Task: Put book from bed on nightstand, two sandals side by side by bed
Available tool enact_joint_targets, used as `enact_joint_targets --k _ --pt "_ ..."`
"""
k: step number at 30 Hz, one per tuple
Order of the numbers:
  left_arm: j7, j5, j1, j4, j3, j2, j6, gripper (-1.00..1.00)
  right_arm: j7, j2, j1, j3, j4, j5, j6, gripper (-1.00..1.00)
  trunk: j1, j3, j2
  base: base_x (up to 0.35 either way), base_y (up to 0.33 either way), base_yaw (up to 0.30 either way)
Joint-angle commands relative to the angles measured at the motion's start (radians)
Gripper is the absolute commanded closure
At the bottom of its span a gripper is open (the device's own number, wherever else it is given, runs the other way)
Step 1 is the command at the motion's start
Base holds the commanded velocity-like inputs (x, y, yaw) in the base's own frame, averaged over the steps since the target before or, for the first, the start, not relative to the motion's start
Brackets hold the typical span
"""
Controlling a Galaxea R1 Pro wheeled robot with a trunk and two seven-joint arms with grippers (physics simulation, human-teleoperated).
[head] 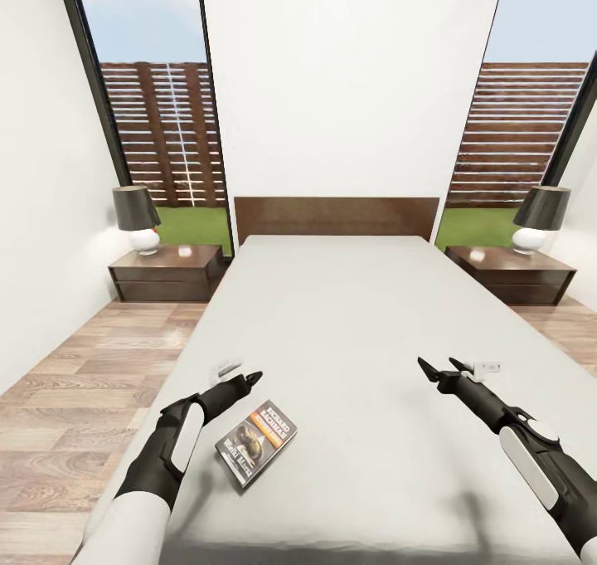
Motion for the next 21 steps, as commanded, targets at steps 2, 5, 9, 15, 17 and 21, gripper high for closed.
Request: enact_joint_targets --k 2,5,9,15,17,21 --pt "-0.003 0.005 -0.001 -0.001 0.005 -0.001 0.008 -1.00 0.001 -0.001 -0.001 0.003 0.001 -0.010 -0.001 -1.00 0.004 -0.004 -0.007 0.000 0.000 0.000" --pt "-0.003 0.005 -0.001 -0.001 0.005 -0.001 0.008 -1.00 0.001 -0.001 -0.001 0.003 0.001 -0.010 -0.001 -1.00 0.015 -0.014 -0.028 0.000 0.000 0.000" --pt "-0.003 0.005 -0.001 0.000 0.005 -0.001 0.008 -1.00 0.001 -0.001 0.000 0.003 0.001 -0.010 -0.001 -1.00 0.031 -0.026 -0.056 0.000 0.000 0.000" --pt "0.009 0.004 -0.001 0.035 0.020 0.000 0.003 -1.00 0.001 -0.001 -0.001 0.003 0.001 -0.010 -0.001 -1.00 0.031 -0.026 -0.056 0.000 0.000 0.000" --pt "0.039 0.004 -0.001 0.044 0.028 0.000 -0.010 -1.00 0.001 -0.001 -0.001 0.003 0.001 -0.010 -0.001 -1.00 0.031 -0.026 -0.056 0.000 0.000 0.000" --pt "0.097 0.005 -0.001 0.049 0.031 -0.001 -0.036 -1.00 0.002 -0.001 -0.001 0.003 0.001 -0.010 -0.001 -1.00 0.031 -0.026 -0.056 0.000 0.000 0.000"
